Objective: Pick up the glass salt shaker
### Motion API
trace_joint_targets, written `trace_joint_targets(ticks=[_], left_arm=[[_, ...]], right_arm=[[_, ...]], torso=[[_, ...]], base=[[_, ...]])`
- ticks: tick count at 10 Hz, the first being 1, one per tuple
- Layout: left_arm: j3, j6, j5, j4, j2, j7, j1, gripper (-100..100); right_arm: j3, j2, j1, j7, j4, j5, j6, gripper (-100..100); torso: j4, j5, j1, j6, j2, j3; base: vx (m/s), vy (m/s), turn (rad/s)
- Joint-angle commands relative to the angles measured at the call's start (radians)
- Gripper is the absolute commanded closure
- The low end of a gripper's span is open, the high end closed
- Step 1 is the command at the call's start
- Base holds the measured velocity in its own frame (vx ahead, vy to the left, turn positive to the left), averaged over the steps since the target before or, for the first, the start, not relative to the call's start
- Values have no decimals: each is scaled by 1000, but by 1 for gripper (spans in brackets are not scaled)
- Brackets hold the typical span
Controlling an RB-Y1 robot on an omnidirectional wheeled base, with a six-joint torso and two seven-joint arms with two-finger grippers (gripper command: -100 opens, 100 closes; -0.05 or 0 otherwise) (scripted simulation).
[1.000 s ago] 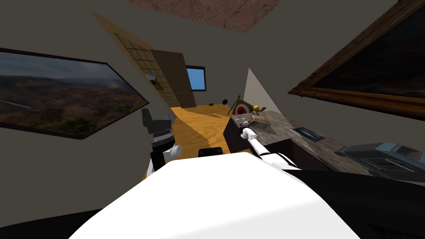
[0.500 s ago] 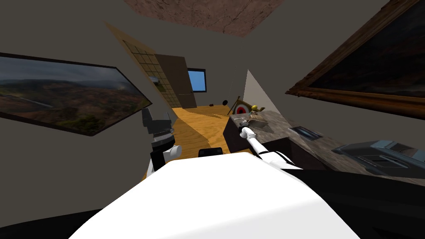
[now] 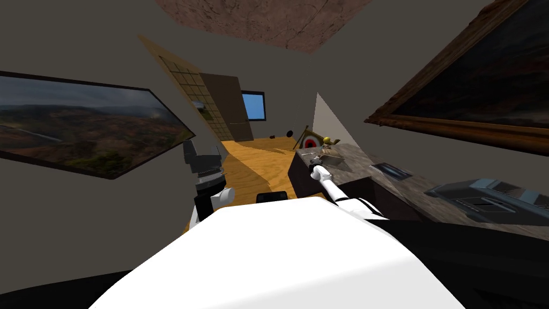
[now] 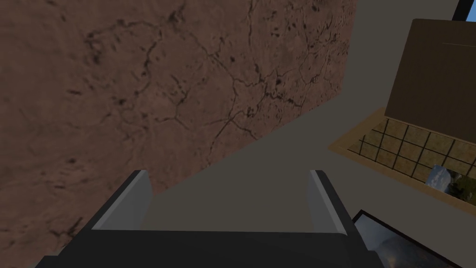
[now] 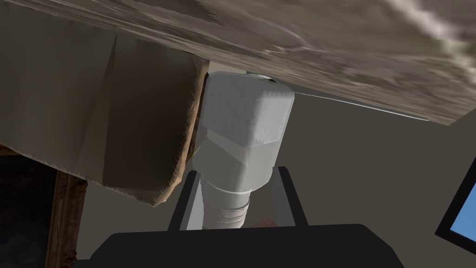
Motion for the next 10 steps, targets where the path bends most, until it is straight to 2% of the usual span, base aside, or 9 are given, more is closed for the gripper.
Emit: trace_joint_targets(ticks=[1, 2, 3, 4, 6, 7, 8, 9, 10], left_arm=[[0, 0, 0, 0, 0, 0, 0, 0], [0, 0, 0, 0, 0, 0, 0, 0], [0, 0, 0, 0, 0, 0, 0, 0], [0, 0, 0, 0, 0, 0, 0, 0], [0, 0, 0, 0, 0, 0, 0, 0], [0, 0, 0, 0, 0, 0, 0, 0], [0, 0, 0, 0, 0, 0, 0, 0], [0, 0, 0, 0, 0, 0, 0, 0], [0, 0, 0, 0, 0, 0, 0, 0]], right_arm=[[-18, -3, 18, 36, -4, -31, -36, 100], [-59, -4, 66, 70, -30, -67, -75, 100], [-59, -4, 70, 90, -30, -75, -104, 100], [-99, -4, 108, 120, -55, -109, -132, 100], [-99, -4, 122, 143, -55, -118, -172, 100], [-139, -4, 165, 188, -80, -162, -204, 100], [-139, -4, 174, 197, -80, -162, -236, 100], [-180, -4, 210, 235, -105, -200, -264, 100], [-180, -4, 226, 251, -105, -205, -292, 100]], torso=[[0, 0, 0, 0, 0, 0], [0, 0, 1, -2, -3, -2], [-1, 0, 2, 0, -6, -3], [-2, -2, 1, -3, -7, -4], [-4, -7, 0, -5, -6, -5], [-4, -10, -4, -8, -3, -4], [-4, -12, -5, -7, -5, -5], [-5, -13, -6, -9, -6, -6], [-3, -14, -6, -7, -7, -5]], base=[[154, 50, -159], [195, 75, -184], [176, 92, -135], [183, 134, -195], [89, 63, -62], [104, 50, -142], [130, 61, -130], [158, 73, -174], [138, 88, -124]])
